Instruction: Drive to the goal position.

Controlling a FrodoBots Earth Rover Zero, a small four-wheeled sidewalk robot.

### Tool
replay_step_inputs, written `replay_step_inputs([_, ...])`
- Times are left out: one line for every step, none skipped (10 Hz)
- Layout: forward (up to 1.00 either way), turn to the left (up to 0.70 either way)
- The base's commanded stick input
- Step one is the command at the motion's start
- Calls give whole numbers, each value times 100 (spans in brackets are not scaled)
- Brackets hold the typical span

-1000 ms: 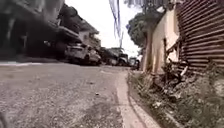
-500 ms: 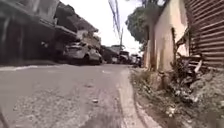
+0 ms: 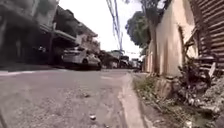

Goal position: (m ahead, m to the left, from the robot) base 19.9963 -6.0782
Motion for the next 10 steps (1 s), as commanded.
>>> replay_step_inputs([70,1])
replay_step_inputs([70,1])
replay_step_inputs([70,1])
replay_step_inputs([70,1])
replay_step_inputs([70,1])
replay_step_inputs([70,1])
replay_step_inputs([70,1])
replay_step_inputs([70,1])
replay_step_inputs([70,1])
replay_step_inputs([70,1])
